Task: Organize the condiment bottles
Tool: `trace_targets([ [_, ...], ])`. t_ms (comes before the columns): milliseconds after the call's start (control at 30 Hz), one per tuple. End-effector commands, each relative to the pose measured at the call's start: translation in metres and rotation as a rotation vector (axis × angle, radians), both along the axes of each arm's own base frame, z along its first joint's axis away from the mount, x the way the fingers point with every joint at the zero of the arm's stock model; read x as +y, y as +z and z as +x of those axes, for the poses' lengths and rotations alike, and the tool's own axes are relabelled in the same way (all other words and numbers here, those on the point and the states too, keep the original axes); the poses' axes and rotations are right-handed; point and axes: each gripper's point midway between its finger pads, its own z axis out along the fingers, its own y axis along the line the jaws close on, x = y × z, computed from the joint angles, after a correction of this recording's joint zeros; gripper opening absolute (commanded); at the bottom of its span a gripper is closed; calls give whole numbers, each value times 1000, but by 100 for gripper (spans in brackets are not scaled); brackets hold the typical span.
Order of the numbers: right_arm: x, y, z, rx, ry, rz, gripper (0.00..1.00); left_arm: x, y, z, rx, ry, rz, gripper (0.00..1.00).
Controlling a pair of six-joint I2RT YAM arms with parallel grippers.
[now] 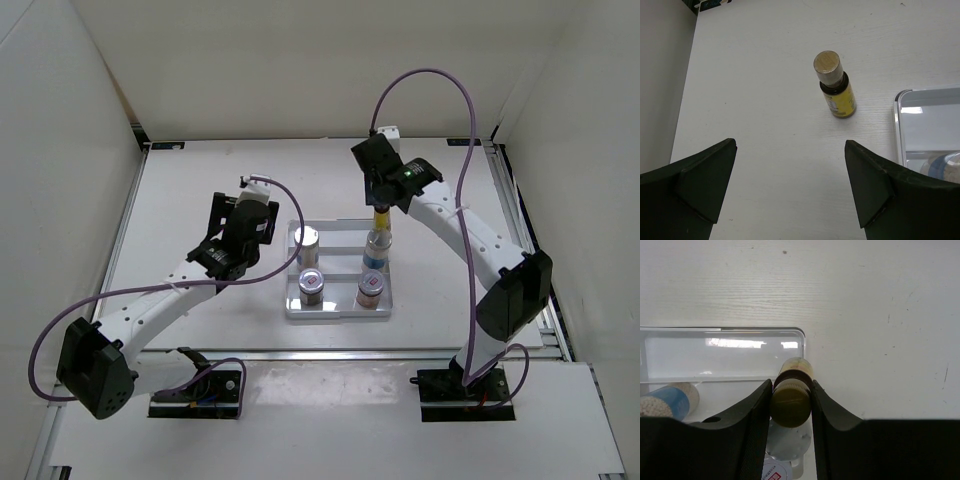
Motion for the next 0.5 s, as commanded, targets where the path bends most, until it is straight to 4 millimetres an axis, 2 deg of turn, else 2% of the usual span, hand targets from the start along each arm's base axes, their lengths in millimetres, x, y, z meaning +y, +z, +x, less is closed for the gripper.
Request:
trace_targets([
  [0, 9, 22, 7, -81, 33, 87, 0, -4, 24, 4, -55, -4, -40, 100],
  [200, 24, 14, 7, -53, 101, 121, 0, -5, 21, 5, -48, -4, -35, 100],
  [467, 30, 6, 7, -25, 126, 121, 0, -5, 21, 5, -48, -4, -35, 100],
])
